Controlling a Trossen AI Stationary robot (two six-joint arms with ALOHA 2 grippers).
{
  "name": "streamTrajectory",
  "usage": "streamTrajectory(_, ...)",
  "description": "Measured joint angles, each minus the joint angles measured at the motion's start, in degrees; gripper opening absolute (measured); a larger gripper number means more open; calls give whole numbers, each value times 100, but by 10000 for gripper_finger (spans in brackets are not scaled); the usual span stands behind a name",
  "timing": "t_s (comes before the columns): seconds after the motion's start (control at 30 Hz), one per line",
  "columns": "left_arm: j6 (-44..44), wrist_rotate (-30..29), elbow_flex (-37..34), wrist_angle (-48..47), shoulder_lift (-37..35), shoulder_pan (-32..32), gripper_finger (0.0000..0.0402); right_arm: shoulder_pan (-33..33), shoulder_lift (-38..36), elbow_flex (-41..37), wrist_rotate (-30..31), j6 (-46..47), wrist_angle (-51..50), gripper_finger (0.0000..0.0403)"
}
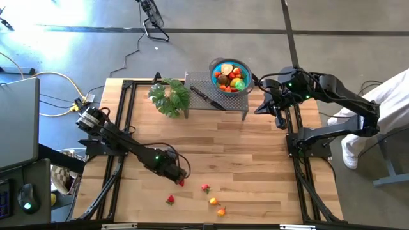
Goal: Pick & Place Fruit
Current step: Put the yellow pear in the blue bowl on the shelf
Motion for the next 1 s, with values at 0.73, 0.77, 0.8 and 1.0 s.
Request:
streamTrajectory(0.73,2407,480,-7,-19,11,426,229,0,0,0,26,22,-2,4)
streamTrajectory(0.77,2493,453,-7,16,11,477,229,0,0,0,31,22,-2,4)
streamTrajectory(0.8,2599,450,-7,37,11,534,229,-1,0,0,36,22,-2,4)
streamTrajectory(1.0,3223,770,-7,310,11,801,229,0,0,0,44,22,-6,4)
